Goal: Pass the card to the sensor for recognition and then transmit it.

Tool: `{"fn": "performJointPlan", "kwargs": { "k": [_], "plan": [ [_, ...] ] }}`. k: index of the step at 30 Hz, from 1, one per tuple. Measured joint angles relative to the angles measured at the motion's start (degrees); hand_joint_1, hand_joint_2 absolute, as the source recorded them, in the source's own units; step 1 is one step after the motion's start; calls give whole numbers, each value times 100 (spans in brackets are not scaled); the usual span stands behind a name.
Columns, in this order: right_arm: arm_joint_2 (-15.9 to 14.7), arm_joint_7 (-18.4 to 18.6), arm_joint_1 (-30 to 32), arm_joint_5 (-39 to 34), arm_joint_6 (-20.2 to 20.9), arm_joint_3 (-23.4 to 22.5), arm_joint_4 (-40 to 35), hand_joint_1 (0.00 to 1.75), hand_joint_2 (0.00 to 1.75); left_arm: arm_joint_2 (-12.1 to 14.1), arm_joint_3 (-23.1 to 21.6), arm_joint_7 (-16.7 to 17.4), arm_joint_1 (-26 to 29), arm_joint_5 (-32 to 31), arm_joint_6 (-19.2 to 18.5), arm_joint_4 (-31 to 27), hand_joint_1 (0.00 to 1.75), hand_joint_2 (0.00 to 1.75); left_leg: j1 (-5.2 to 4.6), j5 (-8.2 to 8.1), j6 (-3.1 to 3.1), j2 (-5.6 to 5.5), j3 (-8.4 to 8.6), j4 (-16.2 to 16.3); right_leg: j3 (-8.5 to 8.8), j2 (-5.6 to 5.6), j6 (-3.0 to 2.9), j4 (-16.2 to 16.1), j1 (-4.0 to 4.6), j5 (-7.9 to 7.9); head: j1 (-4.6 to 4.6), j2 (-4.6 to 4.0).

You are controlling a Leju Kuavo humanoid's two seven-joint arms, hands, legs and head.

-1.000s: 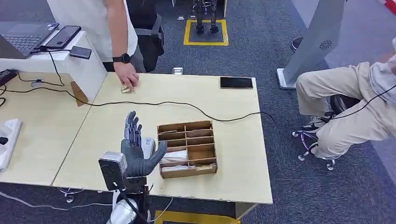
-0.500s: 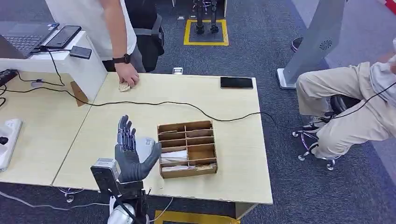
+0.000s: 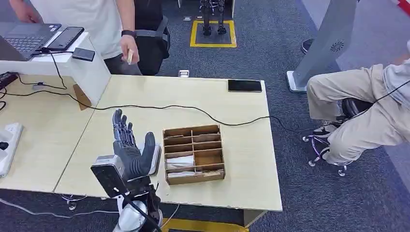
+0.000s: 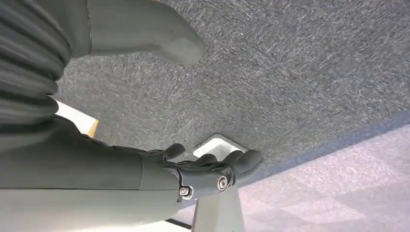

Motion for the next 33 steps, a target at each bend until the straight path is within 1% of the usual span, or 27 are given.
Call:
{"fn": "performJointPlan", "kwargs": {
  "k": [1, 2, 4, 6, 7, 9, 10, 11, 13, 14, 16, 17, 19, 21, 23, 26, 28, 30, 32, 33],
  "plan": [
    [4, 65, 0, 54, 0, 0, -11, 0, 175, -22, -30, 238, -94, 206, -17, 4, 0, 0, 0, 0, 0, 0, 0, 0, 0, 0, 0, 0, 0, 0, 0, 0],
    [4, 107, 0, 109, 0, 0, -18, 0, 175, -24, -50, 376, -165, 321, -15, 11, 0, 0, 0, 0, 0, 4, 1, 0, -1, 3, -1, 0, 0, 1, -2, 0],
    [7, 148, 7, 258, 0, 0, -35, 0, 175, -22, -92, 449, -316, 465, -9, 44, 0, 0, 0, 0, 0, 7, 1, 0, -4, 5, -3, 0, 1, 3, -2, 0],
    [7, 157, 10, 417, -2, 0, -57, 0, 175, -52, -109, 530, -447, 338, 2, 77, 0, 0, 0, 0, -1, 6, 1, 0, -4, 4, -3, 0, 1, 2, -2, 0],
    [9, 72, 13, 437, -2, 0, -61, 0, 175, -79, -109, 504, -502, 316, 2, 87, 0, 0, 1, 0, -1, 6, 1, 0, -4, 4, -3, 0, 1, 2, -2, 0],
    [9, 2, 31, 472, 0, 0, -61, 0, 175, -162, -114, 504, -588, 121, 24, 94, 0, 0, 1, 0, -1, 6, 0, 0, -4, 4, -3, 0, 2, 2, -2, 0],
    [9, 17, 43, 540, 0, 0, -63, 0, 175, -208, -114, 555, -625, -75, 31, 94, 0, 0, 1, 0, -1, 6, -2, 0, -4, 4, -3, 0, 2, 1, -2, 0],
    [9, 26, 56, 608, -2, 0, -81, 0, 175, -240, -114, 540, -655, -174, 33, 105, 0, 0, 1, 0, -1, 6, -2, 0, -5, 4, -3, 0, 2, 1, 0, 0],
    [11, -153, 72, 531, 0, 0, -72, 0, 175, -256, -114, 290, -722, 150, 5, 140, 0, 0, 1, -1, -1, 8, -2, 0, -5, 6, -3, 0, 2, 1, 0, 0],
    [11, -210, 76, 509, 0, 0, -63, 0, 175, -256, -114, 230, -748, 188, 2, 151, 0, 0, 1, -1, -1, 8, -2, 0, -6, 6, -3, 0, 1, 1, -2, 0],
    [11, -69, 81, 646, -2, -2, -68, 0, 175, -286, -114, 490, -767, -119, 28, 153, 0, 0, 1, -1, -1, 7, -2, 0, -6, 5, -2, 0, 1, 1, 0, 0],
    [11, -33, 84, 688, 0, -2, -83, 0, 175, -284, -114, 535, -770, -213, 35, 164, 0, 0, 0, -1, -1, 7, -1, 0, -6, 5, -2, 0, 1, 1, -2, 0],
    [11, -46, 109, 697, -2, -2, -83, 0, 175, -284, -114, 397, -794, -138, 37, 197, 0, 0, 1, 0, -1, 7, -2, 0, -6, 6, -3, 0, 1, 1, 0, 0],
    [11, -13, 130, 778, 0, -2, -96, 0, 175, -280, -114, 344, -824, -129, 44, 234, 0, 0, 0, 0, -1, 7, -2, 0, -5, 5, -3, 0, 1, 1, -2, -2],
    [11, -103, 149, 749, -2, -2, -94, 0, 175, -258, -114, 250, -849, 44, 42, 256, 0, 0, 1, 0, -1, 9, -1, 0, -6, 7, -3, 0, 2, 2, -2, 0],
    [11, -29, 163, 926, 0, -2, -100, 0, 175, -291, -114, 502, -856, -501, 42, 256, 0, 0, 1, 0, -1, 7, -2, 0, -5, 6, -3, 0, 1, 2, 0, 0],
    [11, -35, 174, 929, 0, -2, -101, 0, 175, -286, -114, 489, -883, -386, 48, 271, 0, 0, 1, 0, -1, 8, -2, 0, -5, 7, -3, 0, 1, 2, -2, -2],
    [11, -83, 183, 894, -2, -2, -103, 0, 175, -280, -114, 403, -889, -311, 50, 291, 0, 0, 1, 0, -1, 8, -2, 0, -6, 7, -3, 0, 1, 2, 0, 0],
    [11, -274, 183, 701, -2, -2, -76, 0, 175, -284, -116, 176, -899, -75, 26, 302, 0, 0, 1, 0, -1, 8, -2, 0, -6, 7, -3, 0, 1, 2, -2, 0],
    [11, -234, 183, 732, 0, -2, -76, 0, 175, -286, -116, 181, -899, -145, 24, 299, 0, 0, 1, 0, -1, 8, -2, 0, -5, 7, -3, 0, 1, 2, 0, 0]
  ]
}}
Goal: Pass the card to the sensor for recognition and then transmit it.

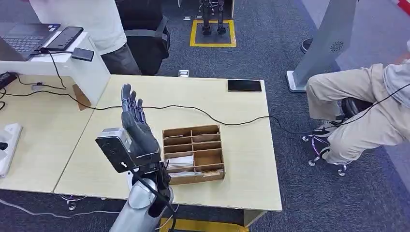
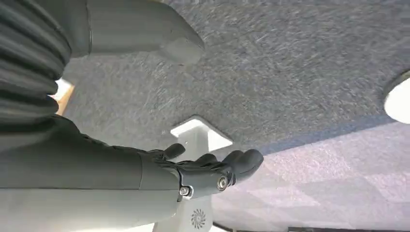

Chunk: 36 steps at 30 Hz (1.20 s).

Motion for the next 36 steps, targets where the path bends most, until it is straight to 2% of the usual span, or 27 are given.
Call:
{"fn": "performJointPlan", "kwargs": {
  "k": [3, 7, 10, 14, 19, 21, 22, 24, 27, 30, 31, 34, 36],
  "plan": [
    [0, 149, 2, 151, -2, 0, -13, 0, 175, -13, 2, 26, 5, -144, 20, 0, 0, 0, 0, 0, 0, 0, -1, 0, 0, -1, 0, 0, 0, 0, -2, 0],
    [0, 207, 6, 236, -2, 0, -13, 0, 175, 18, 2, -153, 20, -26, 28, 0, 0, 0, 0, 0, 0, -1, -1, 0, 0, -1, 0, 0, 0, 0, 0, 0],
    [0, 122, 18, 179, -2, 0, -11, 0, 175, 50, 2, -271, 16, 36, 44, 0, 0, 0, 0, 0, 0, -1, 0, 0, -1, -1, 0, 0, 0, 0, 0, 0],
    [0, 52, 18, 146, -2, 0, 0, 0, 175, 42, 2, -44, -58, -186, 42, 0, 0, 0, 0, 0, 0, 0, 0, 0, 0, 0, 0, 0, 0, 0, 0, 0],
    [0, 155, 26, 201, 0, 0, -2, 0, 175, 53, 2, -188, -57, -150, 42, 2, 0, 0, 0, 0, 0, -1, -1, 0, 0, -1, 0, 0, 0, 0, 0, 0],
    [0, 209, 32, 264, -2, 0, -9, 0, 175, 50, 2, -127, -54, -330, 42, 7, 0, 0, 0, 0, 0, 0, -1, 0, 0, 0, 0, 0, 0, 0, -2, 0],
    [0, 172, 34, 212, -2, 0, -11, 0, 175, 50, 2, -171, -52, -380, 44, 13, 0, 0, 0, 0, 0, 0, -1, 0, 0, 0, 0, 0, 0, 0, 0, 0],
    [0, -55, 30, 8, -2, 0, 22, 0, 175, 50, 2, -477, -52, -227, 44, 13, 0, 0, 1, 0, 0, 0, -2, 0, 0, 0, 0, 0, 0, 0, -2, 0],
    [0, 163, 31, 164, -2, 0, -4, 0, 175, -2, 93, -643, 0, -615, 48, 13, 0, 0, 0, 0, 0, -1, -2, -1, 1, -2, 0, 0, 0, 0, 0, 0],
    [0, -116, 23, -119, -2, 0, 35, 0, 175, -2, 138, -953, -6, -297, 52, 11, 0, 0, 1, 0, 0, -2, -2, -1, 0, -2, 0, 0, 1, 0, -2, 0],
    [0, -151, 15, -140, -2, 0, 53, 0, 175, -11, 138, -916, -23, -323, 52, 11, 0, 0, 0, 0, 0, -2, -3, -1, 1, -3, 0, 0, 0, 0, 0, 0],
    [0, 107, 7, 100, -2, 0, 44, 0, 175, -59, 192, -610, -13, -858, 57, 11, 0, 0, 0, 0, 0, -2, -2, -1, 2, -2, 0, 0, 0, 0, -2, 0],
    [0, 105, 6, 122, -2, 0, 48, 0, 175, -66, 290, -740, 52, -1137, 61, 11, 0, 0, 0, 0, 0, 0, -3, -1, 2, -1, 0, 0, 0, 0, -2, 0]
  ]
}}
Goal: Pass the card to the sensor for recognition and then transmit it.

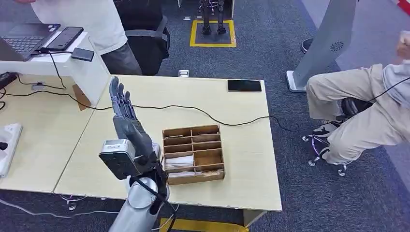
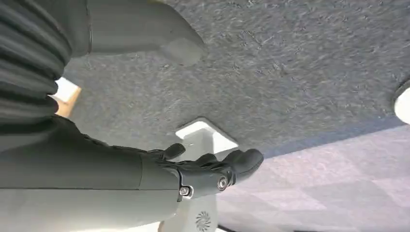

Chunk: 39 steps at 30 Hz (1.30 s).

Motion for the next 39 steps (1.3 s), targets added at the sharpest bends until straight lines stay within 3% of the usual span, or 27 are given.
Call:
{"fn": "performJointPlan", "kwargs": {
  "k": [3, 6, 10, 16, 22, 23, 38, 39],
  "plan": [
    [0, 79, -1, -72, 0, 0, 0, 0, 175, 9, 186, -106, 164, -246, 0, 86, 0, 0, 0, 0, 0, -3, 0, 0, 0, -4, 2, 0, 0, -3, 0, 0],
    [2, -57, -22, -425, 0, 0, 18, 0, 175, 57, 223, -119, 346, 106, 0, 195, 0, 0, 1, 0, 0, -2, -1, 0, -2, -1, 2, 0, 1, -3, 2, 0],
    [2, -57, -36, -599, 0, 0, 48, 0, 175, 114, 223, 279, 557, 395, 0, 197, 0, 0, 0, 0, 0, -2, -1, -1, -1, -2, 2, 0, 0, -3, 2, 0],
    [2, 254, -35, -529, 0, 0, -2, 0, 175, 190, 326, 148, 827, 947, 2, 197, 0, 0, 0, 0, 0, -2, -1, -1, -1, -2, 2, 0, 0, -3, 0, 0],
    [2, 243, -51, -680, 0, 0, -48, 0, 175, 245, 403, 85, 949, 1074, 2, 199, 0, 0, 0, 0, 0, -3, -1, -1, -1, -3, 2, 0, 0, -3, 0, 0],
    [2, 234, -54, -719, 0, 0, -48, 0, 175, 256, 405, 85, 960, 1109, 2, 199, 0, 175, 0, 0, 0, -3, -1, -1, 0, -3, 2, 0, 0, -3, 0, 0],
    [2, 295, -114, -813, 0, 0, -44, 0, 175, 435, 440, 213, 1058, 1135, 2, 216, 0, 175, 0, 0, 0, -4, -1, -1, 0, -4, 2, 0, 0, -3, 0, 0],
    [2, 297, -118, -813, 0, 0, -39, 0, 175, 435, 475, 189, 1063, 1126, 2, 216, 0, 0, 0, 0, 0, -3, -1, -1, 0, -4, 2, 0, 0, -3, 0, 0]
  ]
}}
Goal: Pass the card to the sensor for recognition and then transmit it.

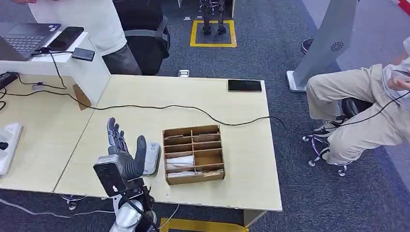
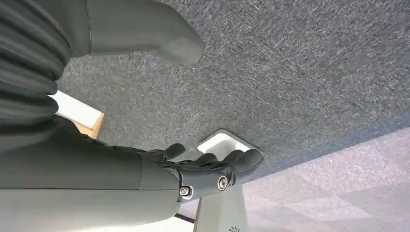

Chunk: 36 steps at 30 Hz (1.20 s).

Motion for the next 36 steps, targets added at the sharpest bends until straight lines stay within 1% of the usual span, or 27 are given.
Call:
{"fn": "performJointPlan", "kwargs": {
  "k": [2, 4, 5, 8, 11, 14, 19, 28, 36],
  "plan": [
    [0, 4, -3, 0, 0, 0, 9, 0, 175, -24, 123, -134, 14, -114, 0, 0, 0, 0, 0, 0, 0, 0, 0, 0, 0, 0, 0, 0, 0, 0, 0, 0],
    [0, 31, -5, -2, 0, 0, 17, 0, 175, -151, 372, -368, 25, -260, 2, 0, 0, 0, 0, 0, 0, 0, 0, 0, 0, 0, 0, 0, 0, 0, 2, 0],
    [0, 63, -8, -2, 2, 0, 20, 0, 175, -231, 508, -476, 26, -269, 2, 0, 0, 175, 0, 0, 0, 0, 0, 0, 0, 0, 0, 0, 0, 0, 0, 0],
    [0, 105, -14, -9, 0, 0, 33, 0, 175, -387, 829, -647, 43, -190, 2, -2, 0, 175, 0, 0, 0, 0, 1, 0, 1, 1, 0, 0, 0, 0, 2, 0],
    [0, 149, -17, -22, 0, 0, 37, 0, 175, -407, 1014, -717, 90, 22, 2, -57, 0, 175, 0, 0, 0, 0, 0, 0, 1, -1, 0, 0, 0, 0, 0, -2],
    [0, 183, -28, -114, 0, 0, 46, 0, 175, -415, 1147, -750, 206, 220, 2, -249, 0, 175, 1, 0, 0, 0, 0, -1, 1, 0, 0, 1, 0, 0, 0, 0],
    [0, 203, -41, -138, 0, 0, 68, 0, 175, -404, 1224, -750, 465, 378, 2, -540, 0, 175, 1, 0, 0, -1, -1, -1, 1, -1, 0, 1, 0, -1, 2, 0],
    [0, 332, -62, -332, 0, 0, 166, 0, 175, -393, 1259, -815, 882, 341, 0, -958, 0, 175, 0, 0, 0, 0, 0, -1, 1, -1, 0, 1, 0, -1, 0, 0],
    [0, 396, -93, -531, 0, 0, 330, 0, 175, -396, 1423, -815, 1176, 337, 0, -1250, 0, 175, 1, 0, 0, 0, 0, -1, 2, -1, -1, 1, 0, -1, 2, 0]
  ]
}}
